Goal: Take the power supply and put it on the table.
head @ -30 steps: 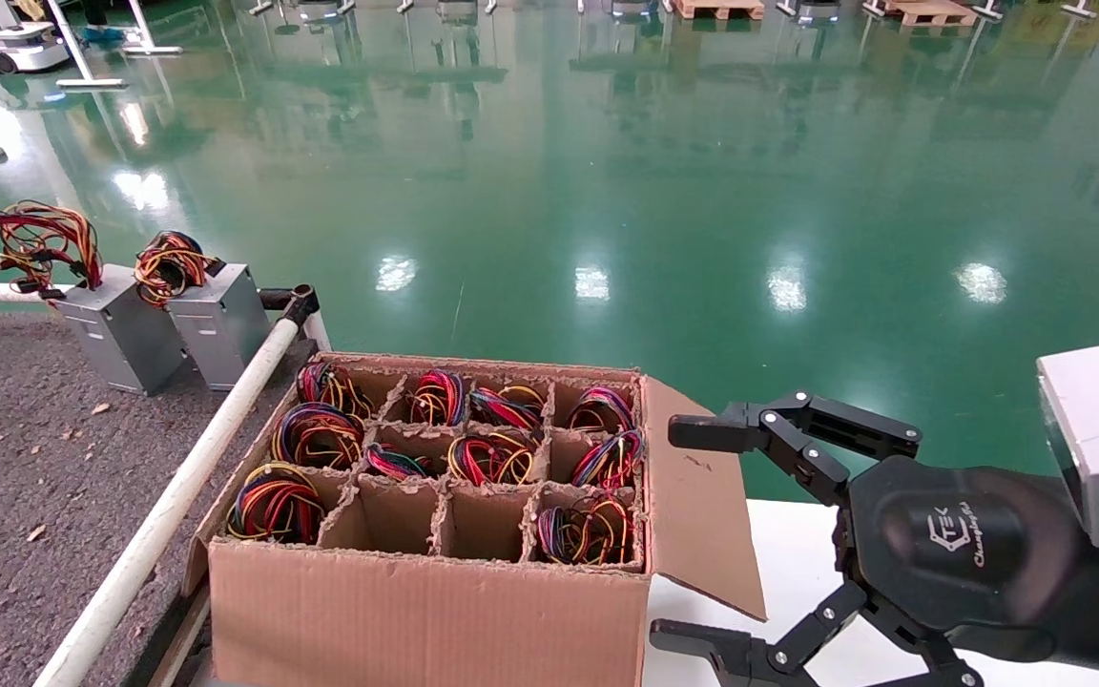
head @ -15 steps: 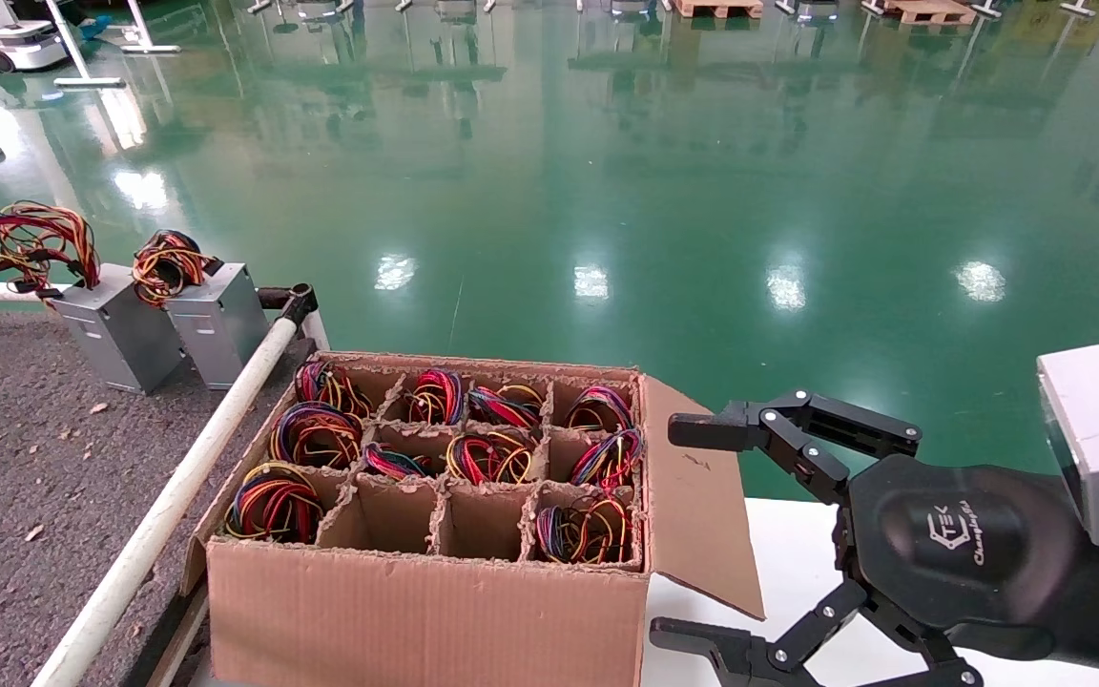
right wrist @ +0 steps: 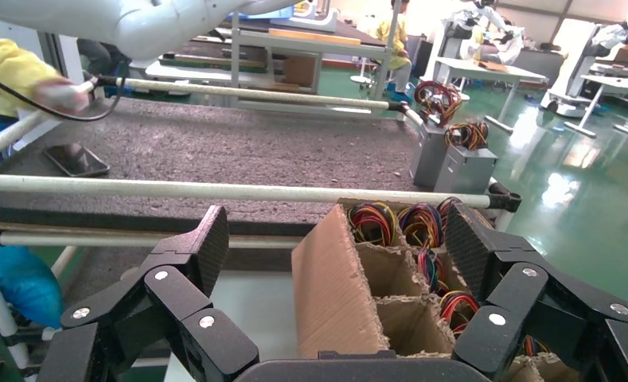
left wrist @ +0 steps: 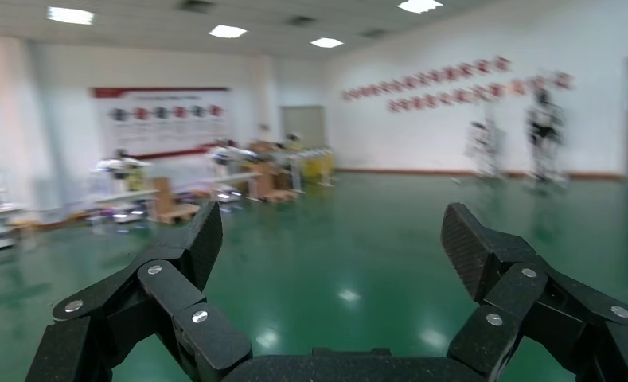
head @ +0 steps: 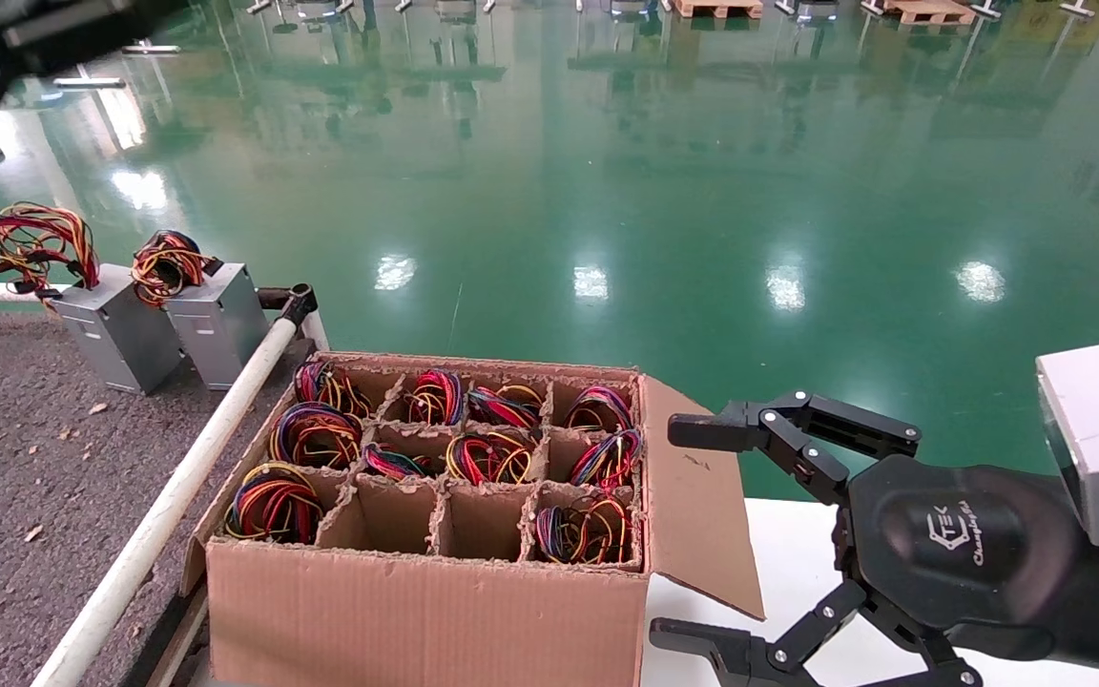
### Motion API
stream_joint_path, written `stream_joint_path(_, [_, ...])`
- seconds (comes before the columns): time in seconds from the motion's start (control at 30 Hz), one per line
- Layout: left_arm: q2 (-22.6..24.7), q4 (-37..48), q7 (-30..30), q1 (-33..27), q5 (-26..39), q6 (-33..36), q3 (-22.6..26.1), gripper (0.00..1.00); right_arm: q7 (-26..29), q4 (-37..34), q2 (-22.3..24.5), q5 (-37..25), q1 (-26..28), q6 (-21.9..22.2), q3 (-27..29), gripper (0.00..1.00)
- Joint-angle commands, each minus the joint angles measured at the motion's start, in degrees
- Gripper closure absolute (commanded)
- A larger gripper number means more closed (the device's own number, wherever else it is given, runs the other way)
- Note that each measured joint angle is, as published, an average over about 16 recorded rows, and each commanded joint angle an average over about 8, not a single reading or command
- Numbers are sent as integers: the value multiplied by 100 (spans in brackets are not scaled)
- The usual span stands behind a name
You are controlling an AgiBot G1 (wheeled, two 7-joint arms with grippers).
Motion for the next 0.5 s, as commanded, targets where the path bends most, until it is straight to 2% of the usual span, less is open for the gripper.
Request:
stream_joint_path(0.03, [-96, -255, -56, 193, -37, 212, 16, 0, 0, 0, 0, 0, 0, 0, 0, 0])
stream_joint_path(0.5, [-776, -2052, -448, 1552, -299, 1707, 128, 0, 0, 0, 0, 1, 0, 0, -1, 0])
